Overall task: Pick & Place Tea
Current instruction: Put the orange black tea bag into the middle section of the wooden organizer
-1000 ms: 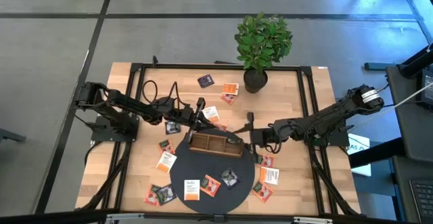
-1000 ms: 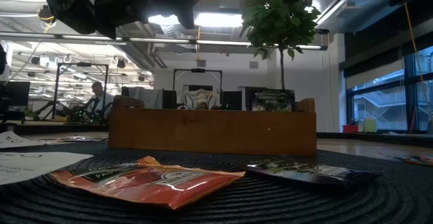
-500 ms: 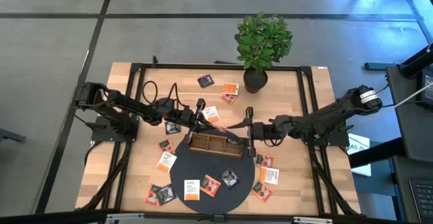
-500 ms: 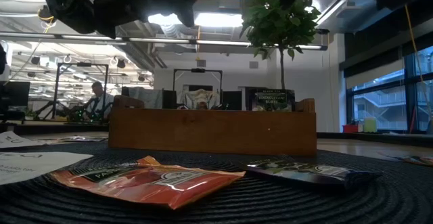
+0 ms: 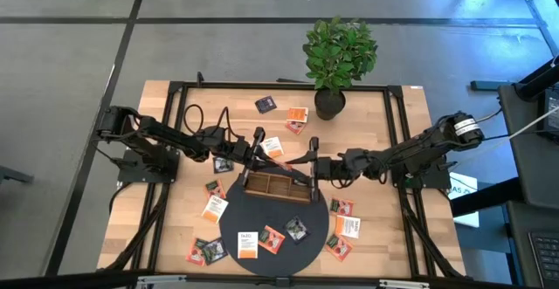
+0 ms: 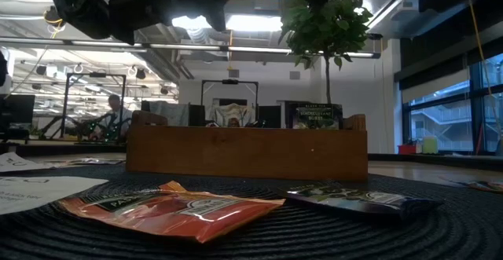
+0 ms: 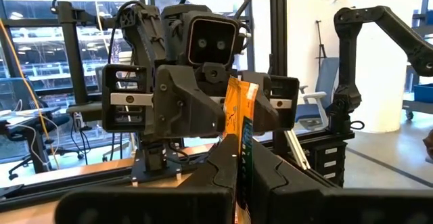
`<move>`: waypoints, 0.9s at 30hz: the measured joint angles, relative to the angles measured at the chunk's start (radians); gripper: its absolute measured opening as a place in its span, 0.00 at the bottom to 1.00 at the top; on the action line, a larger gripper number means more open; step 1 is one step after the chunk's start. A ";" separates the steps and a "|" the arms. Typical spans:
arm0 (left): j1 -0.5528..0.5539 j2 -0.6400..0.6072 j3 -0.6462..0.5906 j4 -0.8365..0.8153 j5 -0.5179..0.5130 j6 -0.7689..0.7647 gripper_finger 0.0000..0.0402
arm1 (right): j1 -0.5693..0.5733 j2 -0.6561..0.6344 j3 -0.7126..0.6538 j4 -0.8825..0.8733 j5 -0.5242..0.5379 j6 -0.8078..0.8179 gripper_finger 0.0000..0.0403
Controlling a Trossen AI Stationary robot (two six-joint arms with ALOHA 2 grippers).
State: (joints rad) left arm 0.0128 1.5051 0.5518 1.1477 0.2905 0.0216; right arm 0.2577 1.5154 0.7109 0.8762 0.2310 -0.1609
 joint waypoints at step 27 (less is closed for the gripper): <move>0.000 0.000 0.001 0.000 -0.002 0.000 0.01 | -0.026 0.000 0.002 -0.035 0.012 0.021 0.19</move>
State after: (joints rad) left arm 0.0132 1.5051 0.5526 1.1481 0.2890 0.0216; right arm 0.2317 1.5150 0.7128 0.8413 0.2426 -0.1401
